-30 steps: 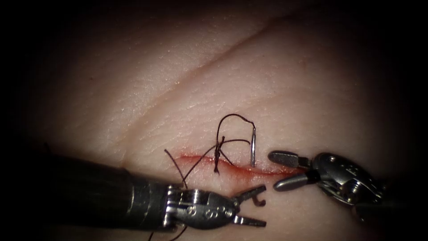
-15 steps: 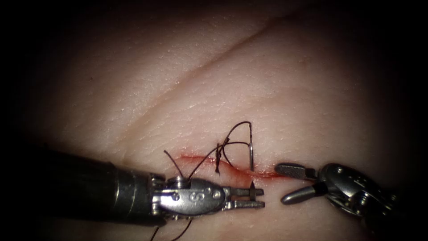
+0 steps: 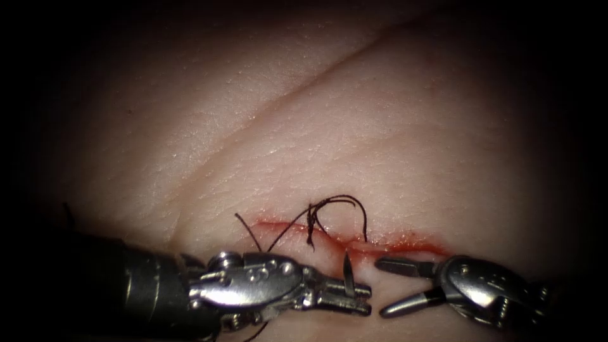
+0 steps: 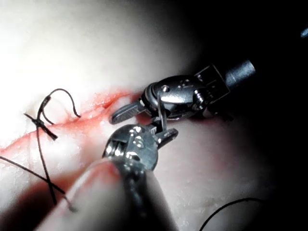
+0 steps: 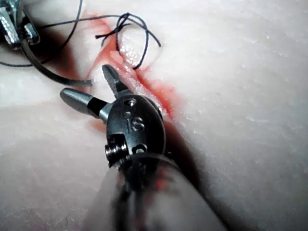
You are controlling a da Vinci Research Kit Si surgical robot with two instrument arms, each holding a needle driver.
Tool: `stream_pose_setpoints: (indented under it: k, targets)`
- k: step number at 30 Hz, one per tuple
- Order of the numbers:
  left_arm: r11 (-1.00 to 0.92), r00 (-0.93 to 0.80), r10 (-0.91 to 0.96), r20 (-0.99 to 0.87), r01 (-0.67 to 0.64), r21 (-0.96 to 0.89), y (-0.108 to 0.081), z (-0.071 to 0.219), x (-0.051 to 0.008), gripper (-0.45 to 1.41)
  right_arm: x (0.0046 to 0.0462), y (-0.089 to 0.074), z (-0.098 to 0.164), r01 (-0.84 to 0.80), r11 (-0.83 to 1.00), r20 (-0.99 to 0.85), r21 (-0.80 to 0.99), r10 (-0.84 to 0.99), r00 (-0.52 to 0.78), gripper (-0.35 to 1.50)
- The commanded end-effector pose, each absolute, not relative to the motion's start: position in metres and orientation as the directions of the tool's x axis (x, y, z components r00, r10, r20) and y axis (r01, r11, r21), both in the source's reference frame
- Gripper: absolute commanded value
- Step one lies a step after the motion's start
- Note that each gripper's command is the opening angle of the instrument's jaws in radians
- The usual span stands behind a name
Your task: Wound Closure
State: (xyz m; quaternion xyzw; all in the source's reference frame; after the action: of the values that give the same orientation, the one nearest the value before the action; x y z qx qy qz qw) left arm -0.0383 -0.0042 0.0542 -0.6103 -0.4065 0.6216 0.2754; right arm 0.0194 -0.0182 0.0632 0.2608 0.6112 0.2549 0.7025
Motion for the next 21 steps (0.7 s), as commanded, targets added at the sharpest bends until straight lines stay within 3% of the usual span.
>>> stream_pose_setpoints:
  k: [1, 14, 21]
  targets:
    - [-0.508, -0.102, 0.844, -0.527, 0.164, -0.846, -0.0046, 0.0543, -0.0386, -0.45, 0.0206, -0.0189, 0.0636, -0.037, 0.736, -0.727, 0.676, 0.675, 0.125, 1.32]
    - [-0.481, -0.094, 0.853, -0.514, 0.245, -0.842, -0.0059, 0.0505, -0.0377, -0.45, 0.022, -0.0186, 0.0646, -0.044, 0.762, -0.751, 0.646, 0.644, 0.146, 1.28]
    - [-0.476, -0.097, 0.852, -0.514, 0.263, -0.839, -0.0067, 0.048, -0.0373, -0.45, 0.0219, -0.019, 0.0662, -0.037, 0.772, -0.755, 0.634, 0.629, 0.182, 1.13]
